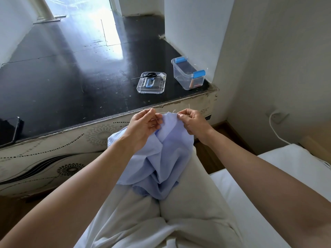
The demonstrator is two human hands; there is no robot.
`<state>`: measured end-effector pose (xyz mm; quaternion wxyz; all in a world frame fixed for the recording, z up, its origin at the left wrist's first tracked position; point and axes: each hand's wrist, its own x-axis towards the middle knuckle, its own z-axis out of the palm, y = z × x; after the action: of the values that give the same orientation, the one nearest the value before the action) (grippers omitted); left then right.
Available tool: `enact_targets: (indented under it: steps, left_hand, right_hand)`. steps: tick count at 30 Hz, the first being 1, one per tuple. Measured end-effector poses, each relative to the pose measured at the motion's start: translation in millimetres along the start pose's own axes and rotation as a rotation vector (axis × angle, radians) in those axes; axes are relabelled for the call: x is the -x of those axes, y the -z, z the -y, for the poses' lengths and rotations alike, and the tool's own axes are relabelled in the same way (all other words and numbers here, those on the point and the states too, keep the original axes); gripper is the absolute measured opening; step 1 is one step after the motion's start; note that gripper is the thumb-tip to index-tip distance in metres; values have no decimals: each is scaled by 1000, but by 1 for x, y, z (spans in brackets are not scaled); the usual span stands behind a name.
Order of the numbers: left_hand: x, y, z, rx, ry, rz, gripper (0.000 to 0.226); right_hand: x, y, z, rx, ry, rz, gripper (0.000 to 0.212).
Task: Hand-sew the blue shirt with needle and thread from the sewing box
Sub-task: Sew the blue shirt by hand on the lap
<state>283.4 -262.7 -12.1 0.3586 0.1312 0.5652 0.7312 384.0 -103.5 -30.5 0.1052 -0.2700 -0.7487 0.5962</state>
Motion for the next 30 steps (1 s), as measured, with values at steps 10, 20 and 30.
enact_targets:
  steps: [10,20,30]
  left_hand:
    - [-6,6,4,-503,-322,-462,9]
    - [-4,-1,7,-1018,-528,-368,4]
    - [-1,4,4,-997,-611,-331,11]
  right_hand:
    - [3,-2,3,-51,-8,-7,15]
    - [4,-5,5,-37,15,-3,13]
    - [3,-5,3,-17,15,-23,14]
